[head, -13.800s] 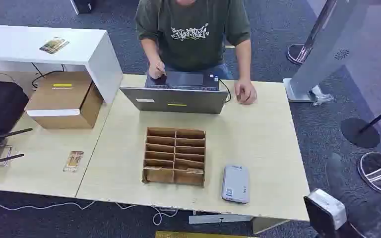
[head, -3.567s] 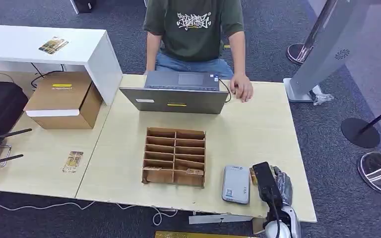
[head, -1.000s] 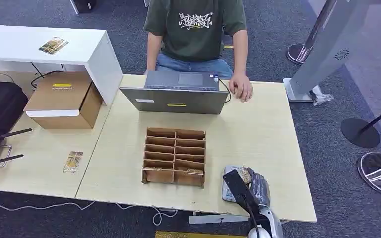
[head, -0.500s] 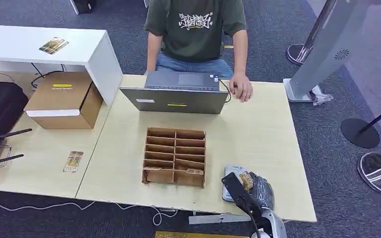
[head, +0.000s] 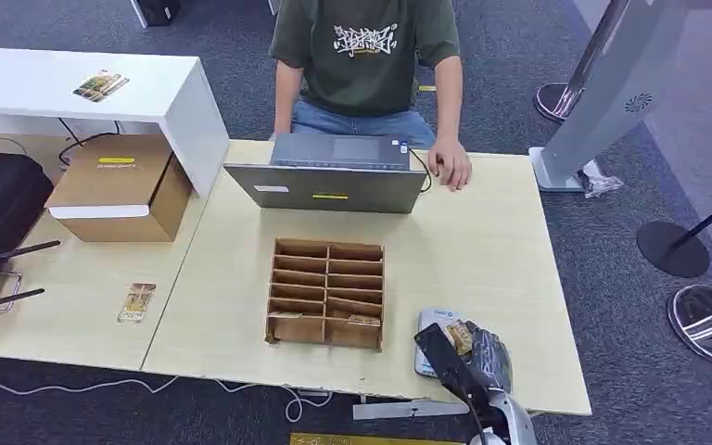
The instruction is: Pass the card to the sensor for recognition and then transmit it.
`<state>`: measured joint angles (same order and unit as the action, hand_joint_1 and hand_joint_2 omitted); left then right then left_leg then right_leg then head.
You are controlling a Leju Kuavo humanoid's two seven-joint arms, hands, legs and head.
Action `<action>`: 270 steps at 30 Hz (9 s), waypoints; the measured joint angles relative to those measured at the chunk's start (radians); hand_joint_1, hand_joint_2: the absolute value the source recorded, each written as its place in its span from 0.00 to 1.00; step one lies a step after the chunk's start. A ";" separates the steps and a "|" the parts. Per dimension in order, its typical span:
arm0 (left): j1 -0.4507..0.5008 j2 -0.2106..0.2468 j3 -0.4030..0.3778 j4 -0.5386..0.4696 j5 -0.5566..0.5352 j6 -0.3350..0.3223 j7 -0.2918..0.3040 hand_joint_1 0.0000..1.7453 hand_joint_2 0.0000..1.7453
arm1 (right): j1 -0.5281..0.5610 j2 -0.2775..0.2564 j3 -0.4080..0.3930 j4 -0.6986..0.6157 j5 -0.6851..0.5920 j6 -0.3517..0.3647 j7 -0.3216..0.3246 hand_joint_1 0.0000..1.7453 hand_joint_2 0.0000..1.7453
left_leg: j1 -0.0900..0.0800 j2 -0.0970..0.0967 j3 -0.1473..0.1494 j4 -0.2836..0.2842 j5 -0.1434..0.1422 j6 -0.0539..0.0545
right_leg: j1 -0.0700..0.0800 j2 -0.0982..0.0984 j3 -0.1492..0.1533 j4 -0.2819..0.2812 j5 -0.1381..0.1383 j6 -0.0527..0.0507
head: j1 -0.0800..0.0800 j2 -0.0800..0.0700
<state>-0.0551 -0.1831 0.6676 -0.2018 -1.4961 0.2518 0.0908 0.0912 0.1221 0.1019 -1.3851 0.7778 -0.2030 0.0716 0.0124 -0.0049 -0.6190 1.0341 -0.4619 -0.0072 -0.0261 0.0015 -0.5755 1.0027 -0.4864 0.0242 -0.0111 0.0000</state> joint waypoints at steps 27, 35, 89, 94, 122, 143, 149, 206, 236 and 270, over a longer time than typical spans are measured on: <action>0.000 0.000 0.008 0.000 -0.014 -0.005 -0.031 0.00 0.00 | -0.090 0.000 0.048 -0.153 0.060 -0.313 -0.272 1.00 1.00 | 0.000 0.000 0.000 0.000 0.000 0.000 | 0.000 0.000 0.000 0.000 0.000 0.000 | 0.000 0.000; -0.003 0.000 0.007 0.000 -0.044 -0.039 -0.045 0.00 0.00 | -0.312 -0.002 0.111 -0.016 0.275 -0.379 -0.215 1.00 1.00 | 0.000 0.001 0.000 0.000 0.001 0.000 | 0.000 0.000 0.000 0.000 0.001 -0.001 | 0.000 0.000; -0.111 -0.011 -0.016 0.000 -0.024 -0.126 0.014 0.00 0.00 | -1.042 0.109 0.141 0.791 0.715 -0.469 0.084 1.00 1.00 | 0.000 -0.001 0.000 0.001 0.001 0.000 | 0.000 0.000 0.000 0.001 0.002 0.000 | 0.000 0.000; -0.111 -0.011 -0.016 0.000 -0.018 -0.127 0.021 0.00 0.00 | -1.042 0.109 0.141 0.792 0.715 -0.469 0.073 1.00 1.00 | 0.000 -0.001 0.000 0.001 0.001 0.000 | 0.000 0.000 0.000 0.001 0.002 0.000 | 0.000 0.000; -0.063 -0.003 -0.013 0.000 -0.030 -0.093 0.064 0.00 0.00 | -1.038 0.109 0.125 0.784 0.713 -0.470 0.056 1.00 1.00 | 0.000 -0.001 -0.001 0.001 0.001 0.000 | 0.000 0.000 0.000 0.001 0.001 0.000 | 0.000 0.000; -0.041 -0.002 -0.006 0.000 -0.012 -0.085 0.063 0.00 0.00 | -1.014 0.109 0.098 0.752 0.714 -0.470 0.071 0.00 1.00 | 0.000 -0.001 0.000 0.001 0.001 0.000 | 0.000 0.000 0.000 0.001 0.001 0.000 | 0.000 0.000; -0.041 -0.003 -0.002 0.000 -0.012 -0.087 0.062 0.00 0.00 | -1.014 0.109 0.095 0.752 0.713 -0.470 0.072 0.00 1.00 | 0.000 -0.001 0.000 0.001 0.001 0.000 | 0.000 0.000 0.000 0.001 0.001 0.000 | 0.000 0.000; -0.015 -0.014 0.119 0.000 0.109 -0.008 0.058 0.00 0.00 | 0.057 0.026 -0.016 -0.240 0.716 -0.466 0.072 0.00 1.00 | 0.000 -0.001 0.000 0.000 -0.001 0.000 | 0.000 -0.001 0.001 0.000 0.000 0.000 | 0.000 0.000; -0.016 -0.023 0.175 0.000 0.150 0.008 0.077 0.00 0.00 | 0.132 -0.108 0.305 -0.236 0.716 -0.289 0.285 0.00 1.00 | 0.000 -0.001 0.000 0.000 -0.001 0.001 | 0.000 -0.001 0.001 0.000 -0.001 0.000 | 0.000 0.000; -0.017 -0.025 0.191 0.000 0.158 0.002 0.050 0.00 0.00 | -0.039 -0.058 0.435 0.089 0.708 -0.331 0.123 0.00 1.00 | 0.000 0.000 0.000 0.000 -0.001 0.001 | 0.000 0.000 0.001 0.000 -0.001 0.000 | 0.000 0.000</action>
<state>-0.0718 -0.2083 0.8587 -0.2018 -1.3378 0.2537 0.1411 0.0526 0.0637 0.5364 -1.2962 1.4858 -0.5344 0.1945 0.0123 -0.0048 -0.6188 1.0341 -0.4632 -0.0064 -0.0261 0.0013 -0.5746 1.0024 -0.4870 0.0243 -0.0107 0.0000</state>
